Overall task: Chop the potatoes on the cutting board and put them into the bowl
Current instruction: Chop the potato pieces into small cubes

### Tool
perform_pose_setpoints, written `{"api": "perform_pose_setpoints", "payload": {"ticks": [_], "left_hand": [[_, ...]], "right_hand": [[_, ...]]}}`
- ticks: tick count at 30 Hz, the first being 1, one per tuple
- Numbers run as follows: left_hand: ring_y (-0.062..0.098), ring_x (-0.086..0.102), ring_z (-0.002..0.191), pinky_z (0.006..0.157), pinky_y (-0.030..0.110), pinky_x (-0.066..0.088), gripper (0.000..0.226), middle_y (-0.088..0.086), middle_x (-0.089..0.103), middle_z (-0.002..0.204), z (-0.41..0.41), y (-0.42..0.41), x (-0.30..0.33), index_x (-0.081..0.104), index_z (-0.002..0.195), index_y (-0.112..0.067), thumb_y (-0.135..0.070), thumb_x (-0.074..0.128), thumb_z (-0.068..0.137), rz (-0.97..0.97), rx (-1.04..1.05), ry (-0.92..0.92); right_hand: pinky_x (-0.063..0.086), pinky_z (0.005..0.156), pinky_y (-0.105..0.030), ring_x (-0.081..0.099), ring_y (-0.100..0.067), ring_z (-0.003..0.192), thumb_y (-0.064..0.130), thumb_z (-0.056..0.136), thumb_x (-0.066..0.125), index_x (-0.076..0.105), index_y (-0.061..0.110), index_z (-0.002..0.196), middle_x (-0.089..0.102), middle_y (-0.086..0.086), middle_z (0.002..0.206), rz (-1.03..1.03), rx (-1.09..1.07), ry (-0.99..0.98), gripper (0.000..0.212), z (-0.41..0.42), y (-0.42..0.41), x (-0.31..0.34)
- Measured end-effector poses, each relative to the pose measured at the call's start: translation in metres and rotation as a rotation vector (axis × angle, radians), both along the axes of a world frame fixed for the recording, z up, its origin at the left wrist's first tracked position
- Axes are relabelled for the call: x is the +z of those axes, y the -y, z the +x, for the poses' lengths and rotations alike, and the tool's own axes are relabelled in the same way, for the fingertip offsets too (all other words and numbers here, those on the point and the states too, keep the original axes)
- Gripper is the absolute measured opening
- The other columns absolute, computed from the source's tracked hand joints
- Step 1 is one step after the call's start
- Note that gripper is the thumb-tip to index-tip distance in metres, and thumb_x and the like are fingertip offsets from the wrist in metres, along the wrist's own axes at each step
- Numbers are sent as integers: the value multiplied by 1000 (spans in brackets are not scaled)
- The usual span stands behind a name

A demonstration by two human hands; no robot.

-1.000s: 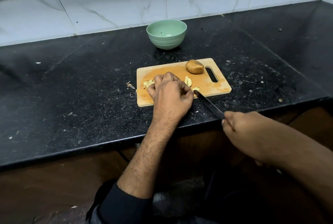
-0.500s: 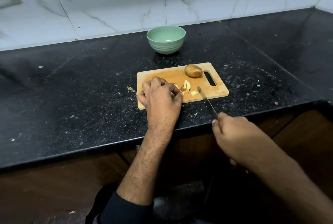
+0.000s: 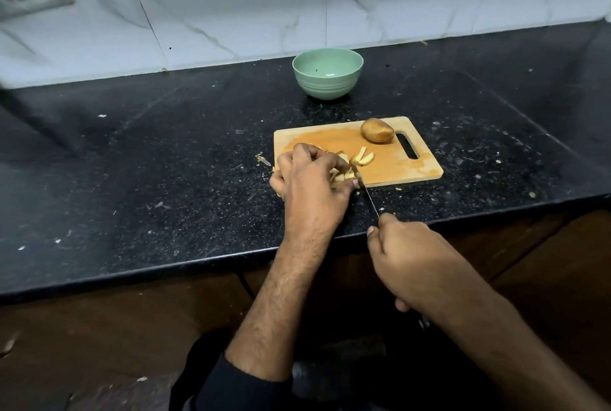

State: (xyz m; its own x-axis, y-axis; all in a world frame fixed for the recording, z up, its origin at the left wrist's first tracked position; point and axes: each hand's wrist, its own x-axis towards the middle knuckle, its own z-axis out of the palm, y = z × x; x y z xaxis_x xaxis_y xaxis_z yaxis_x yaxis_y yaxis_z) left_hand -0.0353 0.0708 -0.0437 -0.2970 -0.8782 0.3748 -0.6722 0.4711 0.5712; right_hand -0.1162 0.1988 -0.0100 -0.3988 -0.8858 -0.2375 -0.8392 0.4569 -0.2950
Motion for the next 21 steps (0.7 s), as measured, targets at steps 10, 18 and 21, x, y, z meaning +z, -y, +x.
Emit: {"api": "perform_pose_setpoints", "payload": {"ticks": [10,18,21], "left_hand": [[9,28,117,93,32,16,21,-14,41,113,5,8,0,70,89,-35,-39,85,75,89,125,-108],[6,26,111,94,32,17,18,-12,45,113,0,13,1,73,86,-33,-40,85,74,48,121,-135],[10,31,112,94,34,18,8,-12,44,111,-2,11,1,76,91,-32,-35,79,84,-34,114,-83]], "right_hand": [[54,44,-26,67,-12,43,44,107,28,51,22,103,67,-1,77,37,8,48,31,-6,15,17],[60,56,-33,67,-12,42,46,107,30,50,26,93,67,0,71,3,-81,10,31,-37,7,26],[61,60,-35,66,-12,42,47,106,32,53,26,94,68,0,71,7,-111,0,32,-48,6,26]]}}
